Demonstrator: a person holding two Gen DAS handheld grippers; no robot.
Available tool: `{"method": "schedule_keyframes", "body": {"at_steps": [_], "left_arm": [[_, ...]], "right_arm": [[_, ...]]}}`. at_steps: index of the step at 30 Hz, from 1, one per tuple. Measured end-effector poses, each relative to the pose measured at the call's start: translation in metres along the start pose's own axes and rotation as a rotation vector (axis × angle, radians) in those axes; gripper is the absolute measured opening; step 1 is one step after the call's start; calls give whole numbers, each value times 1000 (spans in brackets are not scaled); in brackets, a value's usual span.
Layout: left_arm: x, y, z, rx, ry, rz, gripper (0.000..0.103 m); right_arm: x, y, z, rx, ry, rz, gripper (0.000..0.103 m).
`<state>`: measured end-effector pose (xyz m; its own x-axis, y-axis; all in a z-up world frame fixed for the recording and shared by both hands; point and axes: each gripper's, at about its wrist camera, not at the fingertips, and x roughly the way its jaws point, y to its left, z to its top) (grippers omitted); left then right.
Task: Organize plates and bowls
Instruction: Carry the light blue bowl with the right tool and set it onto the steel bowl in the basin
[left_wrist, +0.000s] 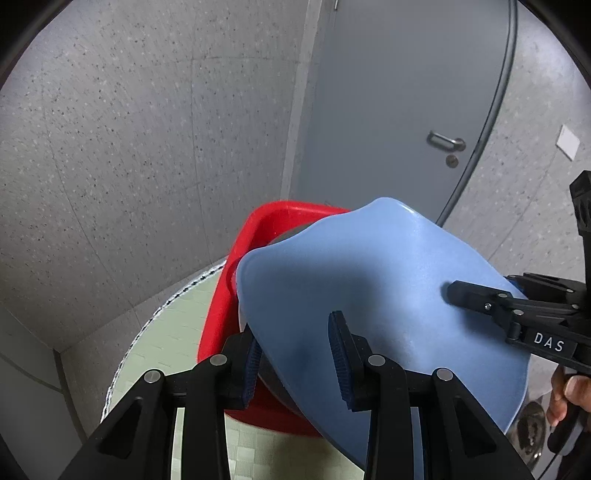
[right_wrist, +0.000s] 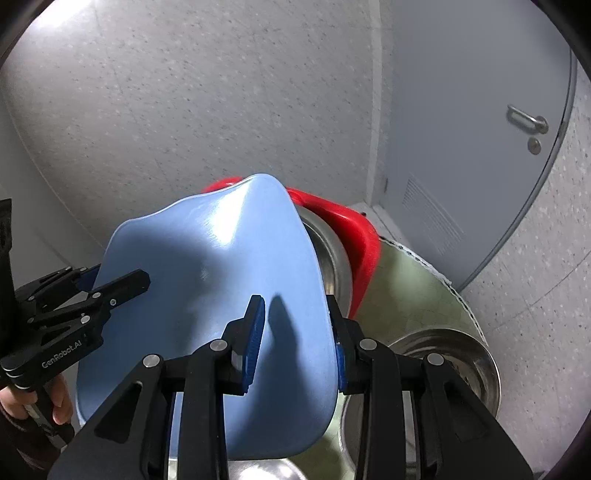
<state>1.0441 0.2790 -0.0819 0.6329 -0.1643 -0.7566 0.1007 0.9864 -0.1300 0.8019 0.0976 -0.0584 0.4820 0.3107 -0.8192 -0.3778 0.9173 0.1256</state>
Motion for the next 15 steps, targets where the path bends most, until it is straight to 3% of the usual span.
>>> {"method": "schedule_keyframes", "body": {"at_steps": [8,15], "left_arm": [[48,-7,22,15,33,26,31],[58,-23,20,43,31,40,33]], "right_arm": [[22,1,3,-28,22,-55,32],[27,8,4,-90,18,-159,36]]}}
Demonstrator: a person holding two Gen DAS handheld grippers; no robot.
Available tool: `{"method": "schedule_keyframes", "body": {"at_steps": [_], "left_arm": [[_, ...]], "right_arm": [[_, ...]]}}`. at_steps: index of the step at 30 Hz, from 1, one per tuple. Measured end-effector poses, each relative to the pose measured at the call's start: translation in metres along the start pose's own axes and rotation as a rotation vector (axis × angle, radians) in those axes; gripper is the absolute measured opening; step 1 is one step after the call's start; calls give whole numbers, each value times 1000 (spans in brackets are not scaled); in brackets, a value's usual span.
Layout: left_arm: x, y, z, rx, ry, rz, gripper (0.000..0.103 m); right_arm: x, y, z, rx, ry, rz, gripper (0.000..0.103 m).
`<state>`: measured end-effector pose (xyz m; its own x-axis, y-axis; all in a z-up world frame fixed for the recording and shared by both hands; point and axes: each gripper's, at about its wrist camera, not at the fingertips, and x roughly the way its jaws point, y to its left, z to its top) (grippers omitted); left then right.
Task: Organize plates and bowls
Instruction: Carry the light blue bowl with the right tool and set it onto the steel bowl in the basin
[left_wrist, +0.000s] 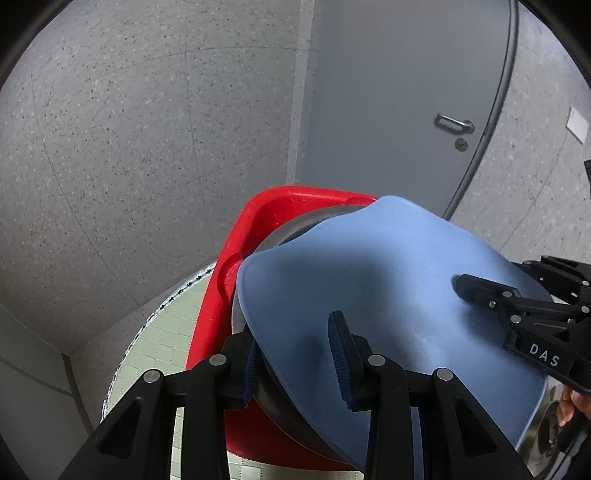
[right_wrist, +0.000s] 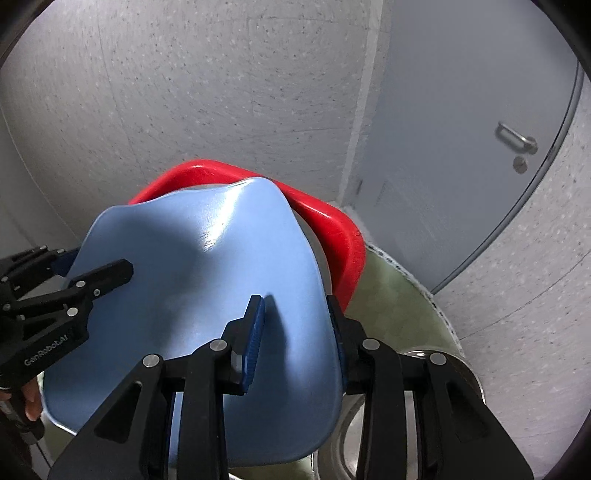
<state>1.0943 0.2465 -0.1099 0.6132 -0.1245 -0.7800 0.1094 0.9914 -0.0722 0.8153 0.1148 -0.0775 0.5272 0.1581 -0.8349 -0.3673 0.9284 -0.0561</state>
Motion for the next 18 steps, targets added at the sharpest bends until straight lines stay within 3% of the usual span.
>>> {"method": "schedule_keyframes", "body": {"at_steps": [6,8,10,13,18], "left_arm": [[-3,-17,-7,29,1,30,36],[-2,-25,-9,33,-2,26,43],[-7,-32,-14,33,-15,17,58],[-10,-35,-20,31,-20,37,69],[-20,-38,-30,-13,-44,36,76]], "right_arm": [[3,6,-6,-26,3,-49,41],[5,6,-9,-21,12,-51,42],[4,8,-11,-30,4,-52,44],[3,11,-14,-31,-2,-36,53],[-6,16,-20,-23,-38,-30,66]]}}
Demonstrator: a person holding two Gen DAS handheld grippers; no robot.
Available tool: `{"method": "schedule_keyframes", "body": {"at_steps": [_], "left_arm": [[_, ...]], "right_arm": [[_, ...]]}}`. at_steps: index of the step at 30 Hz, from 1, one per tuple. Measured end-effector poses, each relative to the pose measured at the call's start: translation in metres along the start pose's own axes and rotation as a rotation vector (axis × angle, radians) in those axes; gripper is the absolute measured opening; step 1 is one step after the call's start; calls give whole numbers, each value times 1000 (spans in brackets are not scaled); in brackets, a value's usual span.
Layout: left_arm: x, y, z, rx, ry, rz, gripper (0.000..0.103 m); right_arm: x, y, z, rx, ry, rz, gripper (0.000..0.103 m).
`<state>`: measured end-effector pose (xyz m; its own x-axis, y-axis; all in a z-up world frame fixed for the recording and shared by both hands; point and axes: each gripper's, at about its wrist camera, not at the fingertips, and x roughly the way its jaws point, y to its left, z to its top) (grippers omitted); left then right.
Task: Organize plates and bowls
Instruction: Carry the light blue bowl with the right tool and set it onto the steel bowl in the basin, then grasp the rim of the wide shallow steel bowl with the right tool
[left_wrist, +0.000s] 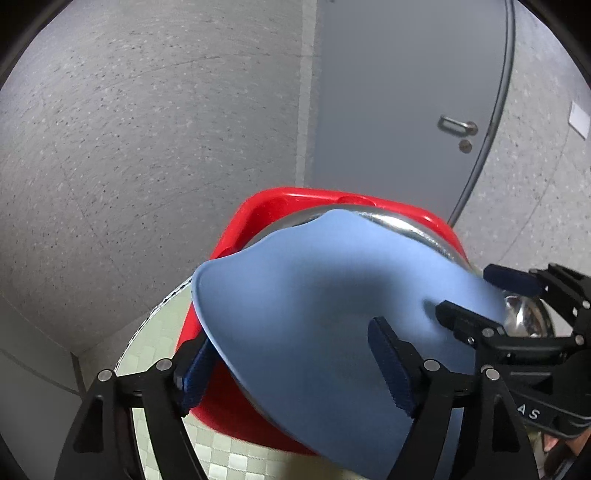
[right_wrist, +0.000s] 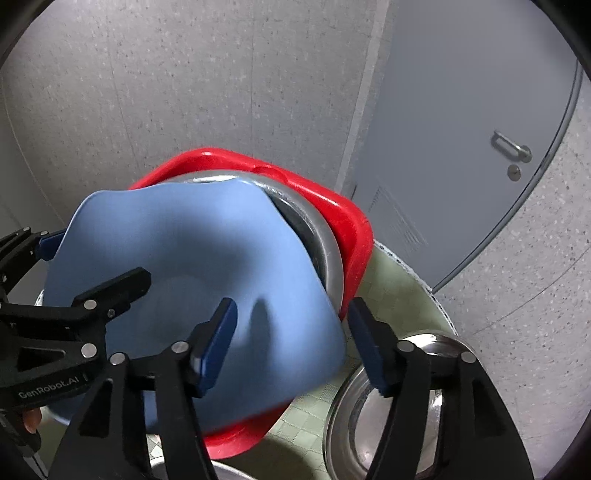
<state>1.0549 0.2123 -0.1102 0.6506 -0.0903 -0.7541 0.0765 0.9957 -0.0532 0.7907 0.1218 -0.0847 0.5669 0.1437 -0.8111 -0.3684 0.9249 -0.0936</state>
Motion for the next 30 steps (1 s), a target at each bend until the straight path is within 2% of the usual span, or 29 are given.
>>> {"method": "schedule_keyframes", "body": {"at_steps": [6,12,14,17,24,30], "left_arm": [[-37,3,-17,-9,-57,32,82],[-95,-20,-38,52,-207,58,95],[-106,-29,-45,73,-233,68,99],[-119,-40,-60,77,-238,67,99],[-173,-77,-97,78,-266,-1,99],[-215,-108,-141,18,-260,5,99]], "right_arm": [[-31,-2,-8,49,-53,24,70],[-82,-23,-23,127,-117,33,71],[-97,-31,-29,147,-139,24,72],[-118,-45,-42,189,-161,27,73],[-163,-87,-86,259,-189,42,73],[-183,-130,-124,259,-186,71,74]]}}
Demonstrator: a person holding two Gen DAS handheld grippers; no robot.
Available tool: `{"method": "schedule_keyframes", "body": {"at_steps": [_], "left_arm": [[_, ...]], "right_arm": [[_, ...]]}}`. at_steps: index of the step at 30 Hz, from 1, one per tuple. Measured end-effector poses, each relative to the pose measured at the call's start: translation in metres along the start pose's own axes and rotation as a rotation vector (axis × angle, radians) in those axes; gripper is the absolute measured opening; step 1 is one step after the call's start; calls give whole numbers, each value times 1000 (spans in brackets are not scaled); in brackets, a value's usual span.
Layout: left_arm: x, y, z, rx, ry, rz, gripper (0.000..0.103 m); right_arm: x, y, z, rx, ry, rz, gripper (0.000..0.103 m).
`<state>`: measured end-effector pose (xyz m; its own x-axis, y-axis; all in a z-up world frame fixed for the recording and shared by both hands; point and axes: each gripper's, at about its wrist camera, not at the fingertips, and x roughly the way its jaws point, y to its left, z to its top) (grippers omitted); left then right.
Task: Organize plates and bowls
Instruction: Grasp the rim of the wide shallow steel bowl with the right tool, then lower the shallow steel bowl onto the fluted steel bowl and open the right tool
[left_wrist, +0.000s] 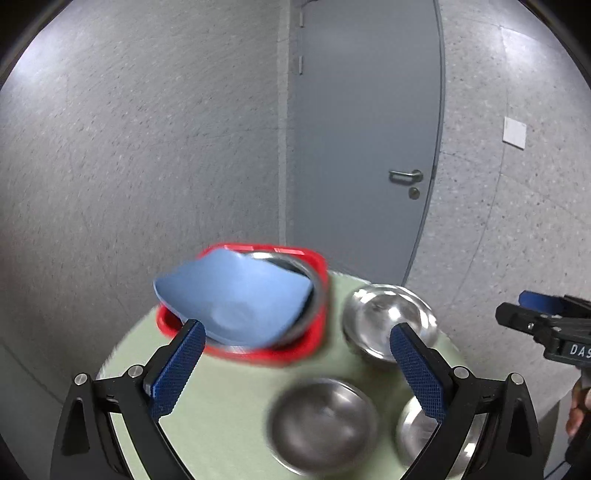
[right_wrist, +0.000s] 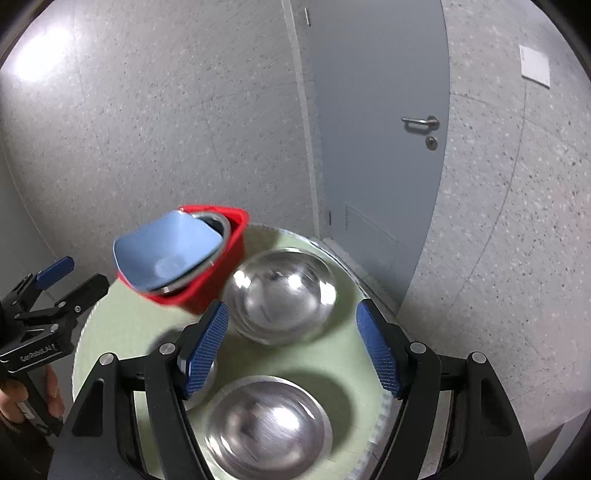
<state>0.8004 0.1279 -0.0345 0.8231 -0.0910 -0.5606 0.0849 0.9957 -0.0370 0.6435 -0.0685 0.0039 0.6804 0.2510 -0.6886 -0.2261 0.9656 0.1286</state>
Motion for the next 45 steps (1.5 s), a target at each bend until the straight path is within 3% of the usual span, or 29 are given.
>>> {"method": "schedule_keyframes", "body": {"at_steps": [5,14,17,22,26,29,31,33,39,45], "left_arm": [[-31,-40,-33,-77,33,28,99],[-49,-93,-83,-165,146,103,99],[-45,-103,-94,-178,204,112,93],[-25,-113,-98,-197,291,111,73],[-16,-115,-102,-203,328,103,63],[-8,-117,-101,-188,353,92,47],[-2,-117,-100,-182,369,80,30],[3,-118,-98,-178,372,61,21],[13,-123,-83,-139,360,49,19],[-5,-126,-50,-97,289,8,19]], "right_arm": [[-1,-29,-23,-48,62,57,74],[26,-43,-67,-123,196,170,74],[39,-47,-79,-121,243,203,74],[61,-49,-93,-119,313,246,72],[71,-48,-100,-118,347,274,67],[78,-49,-103,-118,369,298,56],[83,-48,-105,-120,386,312,48],[87,-46,-106,-124,399,329,35],[88,-49,-105,-128,401,332,26],[65,-53,-84,-113,343,333,26]]}}
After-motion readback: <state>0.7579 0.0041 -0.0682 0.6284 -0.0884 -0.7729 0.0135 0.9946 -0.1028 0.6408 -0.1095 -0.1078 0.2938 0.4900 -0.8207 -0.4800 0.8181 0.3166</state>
